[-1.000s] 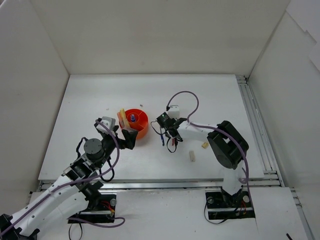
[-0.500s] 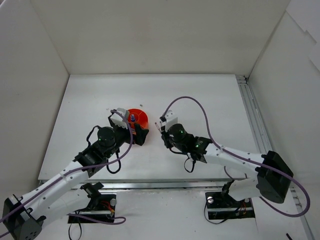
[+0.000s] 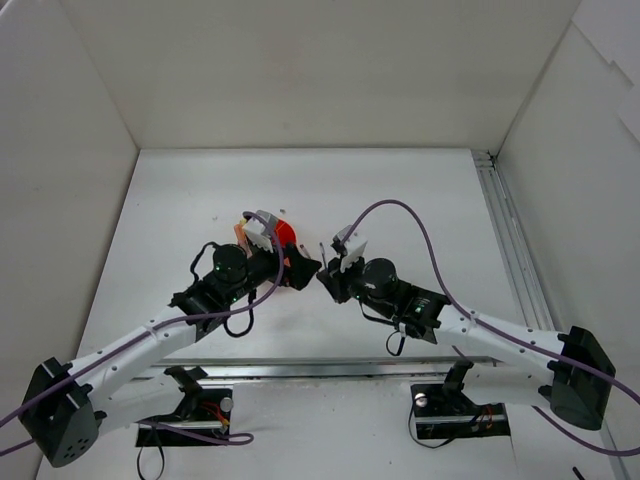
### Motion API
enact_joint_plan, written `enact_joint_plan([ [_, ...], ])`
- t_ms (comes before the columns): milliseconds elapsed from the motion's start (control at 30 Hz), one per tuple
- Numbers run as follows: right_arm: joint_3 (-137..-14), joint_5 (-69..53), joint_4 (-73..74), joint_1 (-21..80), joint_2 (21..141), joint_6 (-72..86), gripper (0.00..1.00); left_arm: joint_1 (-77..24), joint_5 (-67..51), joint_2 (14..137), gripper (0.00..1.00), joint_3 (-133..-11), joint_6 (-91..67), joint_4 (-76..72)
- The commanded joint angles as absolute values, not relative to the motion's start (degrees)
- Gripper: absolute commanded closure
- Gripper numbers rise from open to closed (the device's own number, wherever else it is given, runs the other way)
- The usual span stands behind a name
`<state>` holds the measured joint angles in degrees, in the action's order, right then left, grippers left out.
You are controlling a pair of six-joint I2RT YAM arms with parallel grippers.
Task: Sort the stationery into containers
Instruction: Pick up the pen from the center of the board, then place the pen in the storage box.
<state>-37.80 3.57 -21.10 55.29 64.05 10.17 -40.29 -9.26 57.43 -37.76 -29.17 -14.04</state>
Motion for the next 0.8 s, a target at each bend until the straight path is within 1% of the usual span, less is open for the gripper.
enact_joint_plan([
  [0, -37.71, 1.67, -28.82, 56.25, 62.67, 9.93, 1.0, -40.69, -14.67, 59.23, 0.06, -39.64, -32.08, -22.93],
  [33, -37.79, 1.5, -29.18, 56.42, 62.84, 9.93, 1.0, -40.69, -15.46, 59.67, 0.09, -39.64, -32.25, -23.9],
  [67, -38.05, 1.58, -29.09, 56.6, 63.02, 10.11, 1.0, -40.69, -15.56, 59.94, 0.22, -39.55, -32.43, -24.34],
  [100, -38.14, 1.67, -29.09, 56.6, 63.02, 10.19, 1.0, -40.69, -15.82, 60.46, 0.26, -39.29, -32.69, -24.78],
  [133, -38.14, 1.67, -29.27, 56.69, 62.84, 10.2, 1.0, -40.69, -16.34, 60.56, 0.36, -39.11, -32.87, -25.48],
  [200, -38.06, 1.84, -29.53, 56.87, 62.67, 10.2, 1.0, -40.69, -16.26, 60.73, 0.48, -38.67, -33.13, -25.93],
  [233, -37.88, 2.02, -29.62, 57.04, 62.67, 10.28, 1.0, -40.69, -16.43, 60.56, 0.62, -38.58, -33.13, -26.19],
  [267, -37.88, 2.2, -29.62, 57.04, 62.67, 10.28, 1.0, -40.69, -16.35, 60.47, 0.69, -38.5, -33.22, -26.37],
  [300, -37.88, 2.63, -29.45, 56.95, 62.75, 10.28, 1.0, -40.69, -16.17, 60.12, 0.79, -38.24, -33.22, -26.45],
  [333, -37.79, 2.9, -29.36, 57.04, 62.75, 10.46, 1.0, -40.69, -15.82, 59.68, 0.98, -38.23, -33.22, -26.28],
  [367, -37.88, 2.99, -29.27, 56.95, 62.75, 10.46, 1.0, -40.69, -15.56, 59.07, 1.0, -38.06, -32.96, -26.37],
  [400, -38.05, 3.34, -29.01, 56.95, 62.84, 10.63, 1.0, -40.69, -15.47, 58.8, 1.0, -37.88, -32.61, -26.54],
  [433, -38.06, 3.77, -28.74, 56.95, 62.93, 11.33, 0.98, -40.69, -15.29, 58.45, 1.0, -37.62, -32.43, -27.15],
  [467, -38.67, 4.65, -28.13, 57.04, 63.1, 11.51, 0.91, -40.69, -15.03, 57.84, 1.0, -37.18, -31.82, -27.51],
  [500, -39.19, 4.66, -26.56, 56.95, 63.11, 11.51, 0.82, -40.69, -14.42, 57.31, 1.0, -37.09, -31.56, -27.68],
  [533, -39.63, 5.18, -25.93, 57.04, 63.19, 12.21, 0.6, -40.69, -13.2, 57.04, 1.0, -37.0, -31.38, -27.77],
  [600, -40.34, 6.41, -24.27, 57.04, 63.11, 12.65, 0.43, -40.69, -11.26, 56.08, 1.0, -37.44, -29.89, -26.9],
  [633, -40.43, 7.11, -24.0, 57.04, 62.67, 13.53, 0.02, -40.69, -8.99, 55.81, 1.0, -37.62, -29.01, -26.29],
  [767, -41.22, 13.34, -20.05, 56.95, 61.44, 15.03, 0.02, -40.69, -2.21, 54.93, 1.0, -38.58, -24.88, -26.28],
])
